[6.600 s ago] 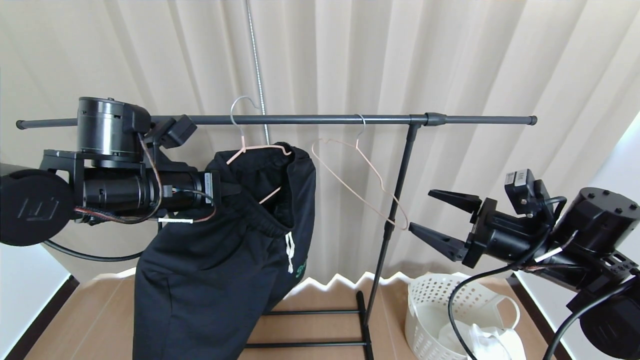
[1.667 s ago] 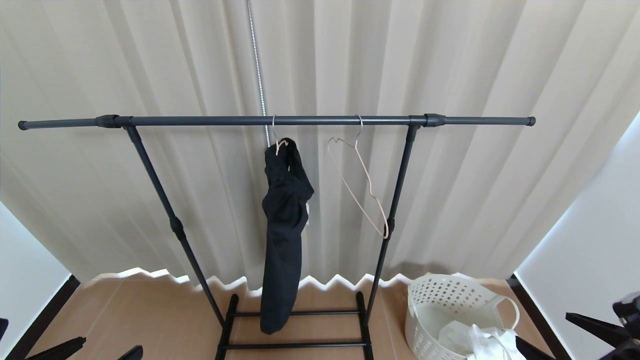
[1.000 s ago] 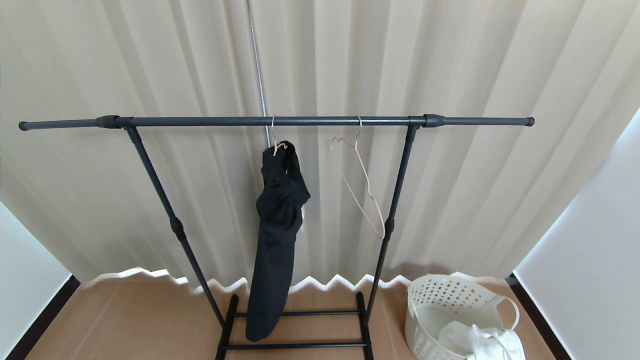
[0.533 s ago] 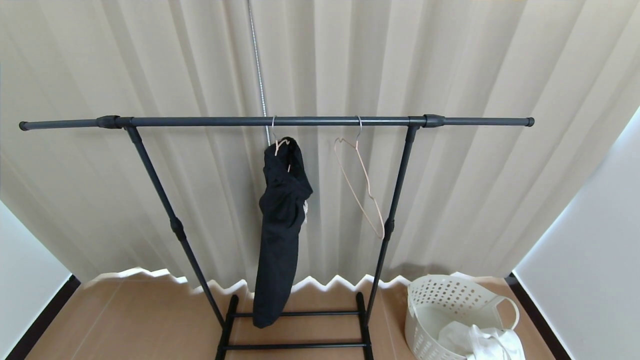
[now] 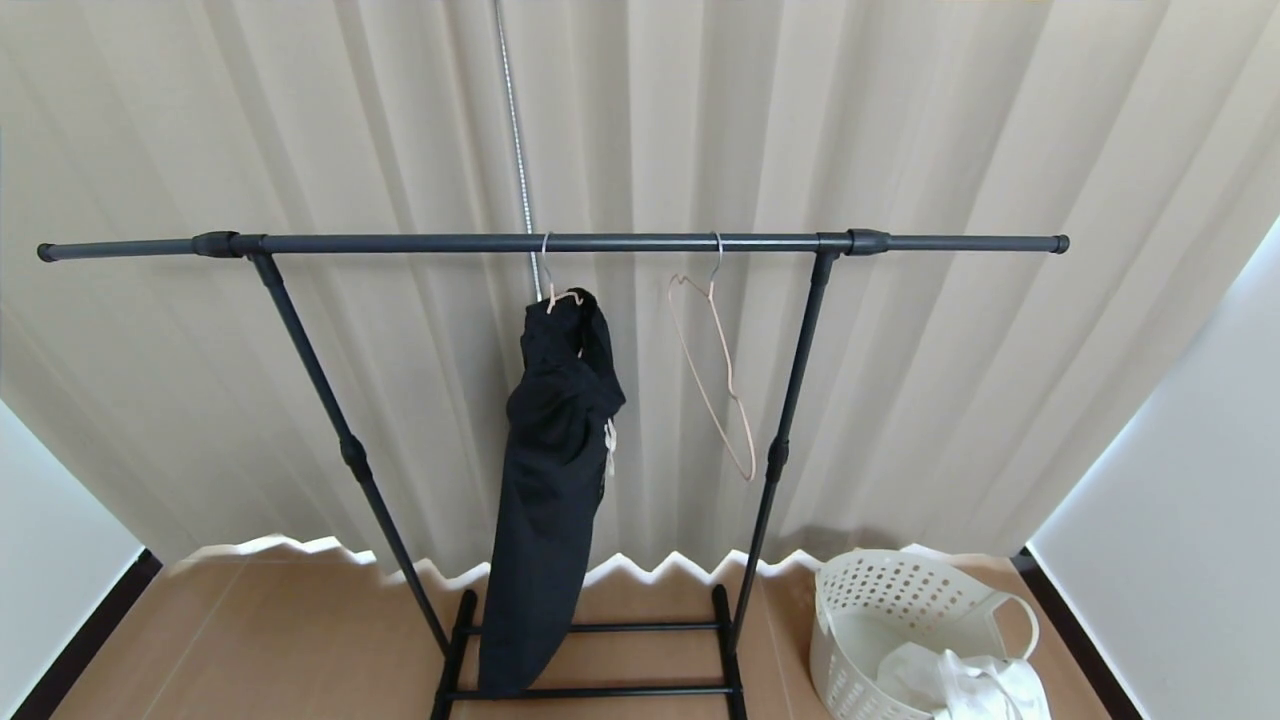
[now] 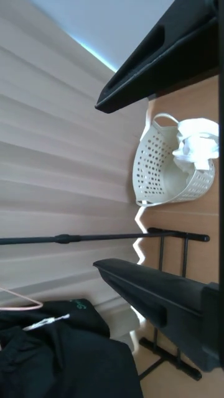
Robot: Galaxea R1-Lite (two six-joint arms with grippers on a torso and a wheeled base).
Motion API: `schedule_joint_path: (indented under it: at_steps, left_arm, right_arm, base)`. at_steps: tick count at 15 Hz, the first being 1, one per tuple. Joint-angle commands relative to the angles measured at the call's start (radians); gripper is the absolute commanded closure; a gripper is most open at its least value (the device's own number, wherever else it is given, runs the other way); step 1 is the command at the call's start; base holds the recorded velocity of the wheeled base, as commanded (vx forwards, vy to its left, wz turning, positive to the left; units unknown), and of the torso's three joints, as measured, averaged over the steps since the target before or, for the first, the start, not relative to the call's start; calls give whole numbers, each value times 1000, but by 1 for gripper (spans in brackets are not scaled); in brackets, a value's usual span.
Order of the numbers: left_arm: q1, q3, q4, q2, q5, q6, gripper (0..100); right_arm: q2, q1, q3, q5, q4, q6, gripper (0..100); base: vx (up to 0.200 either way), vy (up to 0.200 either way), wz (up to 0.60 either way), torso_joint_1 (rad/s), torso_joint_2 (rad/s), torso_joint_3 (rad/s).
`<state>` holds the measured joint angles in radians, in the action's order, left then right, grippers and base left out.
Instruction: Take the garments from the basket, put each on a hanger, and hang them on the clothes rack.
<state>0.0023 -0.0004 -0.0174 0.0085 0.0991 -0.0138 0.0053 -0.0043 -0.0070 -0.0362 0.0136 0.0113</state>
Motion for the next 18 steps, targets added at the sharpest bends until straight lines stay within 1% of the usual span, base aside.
schedule_joint_path:
  at_steps: [1,3,4,7,18]
  left_arm:
    - [1,0,-1,-2,-1,-3,0]
    - [1,0,-1,-2,-1,-11,0]
    - [1,0,-1,-2,-30,-23,0]
    - [1,0,-1,-4,-33,-25,0]
    - [1,0,2,-4,-35,-31,0]
  right_arm:
    - [2,1,1,-2,0,-4,0]
    - [2,1,1,-4,0,-4,0]
    - [2,1,-1,-4,0,-1,0]
    - [2,1,-1,-7,2,4,0]
    - [2,1,-1,-5,2,3,0]
  base:
    - [0,0,0,0,0,0]
    - [0,0,0,0,0,0]
    - [0,0,0,0,0,0]
    - [0,0,0,0,0,0]
    - [0,0,0,-139,329,183]
